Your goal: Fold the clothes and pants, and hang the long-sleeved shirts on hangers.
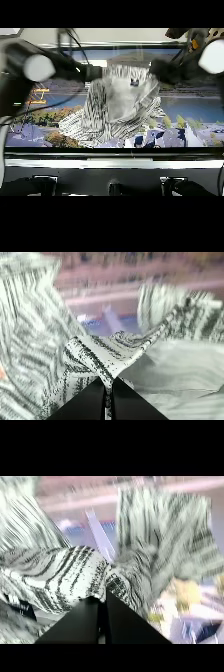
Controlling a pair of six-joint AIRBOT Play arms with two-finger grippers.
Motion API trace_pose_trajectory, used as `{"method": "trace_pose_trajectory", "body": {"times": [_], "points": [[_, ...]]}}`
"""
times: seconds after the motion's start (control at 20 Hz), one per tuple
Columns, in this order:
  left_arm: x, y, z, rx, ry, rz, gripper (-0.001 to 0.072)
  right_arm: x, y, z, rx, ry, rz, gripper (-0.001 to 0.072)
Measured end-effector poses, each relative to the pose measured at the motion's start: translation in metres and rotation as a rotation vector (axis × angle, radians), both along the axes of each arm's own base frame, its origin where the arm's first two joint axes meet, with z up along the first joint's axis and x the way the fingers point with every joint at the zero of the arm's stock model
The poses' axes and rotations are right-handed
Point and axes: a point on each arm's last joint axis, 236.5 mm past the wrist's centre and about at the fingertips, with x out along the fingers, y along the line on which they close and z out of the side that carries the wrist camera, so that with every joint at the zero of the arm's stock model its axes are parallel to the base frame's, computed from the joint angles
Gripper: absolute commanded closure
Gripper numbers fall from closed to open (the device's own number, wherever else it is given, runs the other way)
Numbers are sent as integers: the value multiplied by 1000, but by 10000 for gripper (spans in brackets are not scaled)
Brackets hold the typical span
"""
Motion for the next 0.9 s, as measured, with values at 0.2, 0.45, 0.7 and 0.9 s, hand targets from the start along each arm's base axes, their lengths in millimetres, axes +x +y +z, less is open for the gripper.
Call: {"method": "trace_pose_trajectory", "body": {"times": [0.2, 0.45, 0.7, 0.9], "points": [[-20, 24, 71, -134, -107, 61, 679, 6, 5, 70, 37, -215, 52, 673], [-51, 55, 119, -241, -158, 117, 679, -1, 31, 105, 103, -321, 171, 674], [-65, 66, 57, -151, 35, 185, 679, -8, 36, 64, 65, -179, 212, 674], [-72, 60, -30, -39, 222, 233, 678, -21, 17, -34, -49, 102, 165, 674]]}}
